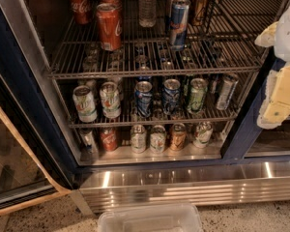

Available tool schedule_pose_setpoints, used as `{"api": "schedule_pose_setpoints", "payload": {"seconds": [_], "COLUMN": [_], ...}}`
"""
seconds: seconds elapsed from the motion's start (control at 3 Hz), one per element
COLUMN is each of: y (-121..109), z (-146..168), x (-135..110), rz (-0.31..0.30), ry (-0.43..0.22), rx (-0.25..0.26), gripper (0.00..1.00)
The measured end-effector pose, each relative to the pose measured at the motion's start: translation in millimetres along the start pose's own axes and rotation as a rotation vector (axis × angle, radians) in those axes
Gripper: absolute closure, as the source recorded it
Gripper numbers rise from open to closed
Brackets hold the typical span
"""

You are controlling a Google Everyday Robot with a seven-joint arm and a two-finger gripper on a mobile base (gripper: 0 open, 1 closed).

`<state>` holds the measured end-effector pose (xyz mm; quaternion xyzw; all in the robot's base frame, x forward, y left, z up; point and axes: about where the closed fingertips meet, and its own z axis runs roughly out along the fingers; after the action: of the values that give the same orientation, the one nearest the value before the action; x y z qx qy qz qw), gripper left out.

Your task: Pick water bottle from top shelf of fridge

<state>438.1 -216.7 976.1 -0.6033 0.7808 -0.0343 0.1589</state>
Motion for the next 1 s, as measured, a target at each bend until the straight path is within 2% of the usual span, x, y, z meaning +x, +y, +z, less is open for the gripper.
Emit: {"api": "schedule_pose_setpoints", "payload": {"seconds": [0.33, 0.67, 1.0], "y": [0.0, -9.0, -28.5], "z": [0.0, 3.7, 27.6], "x": [0.0, -8.4, -41.8], "rz": [0.000, 0.004, -0.011], "ry": [0.000, -0.091, -0.259], "rx": [0.000, 0.013, -0.011], "gripper": [0.00, 0.00, 0.00]}}
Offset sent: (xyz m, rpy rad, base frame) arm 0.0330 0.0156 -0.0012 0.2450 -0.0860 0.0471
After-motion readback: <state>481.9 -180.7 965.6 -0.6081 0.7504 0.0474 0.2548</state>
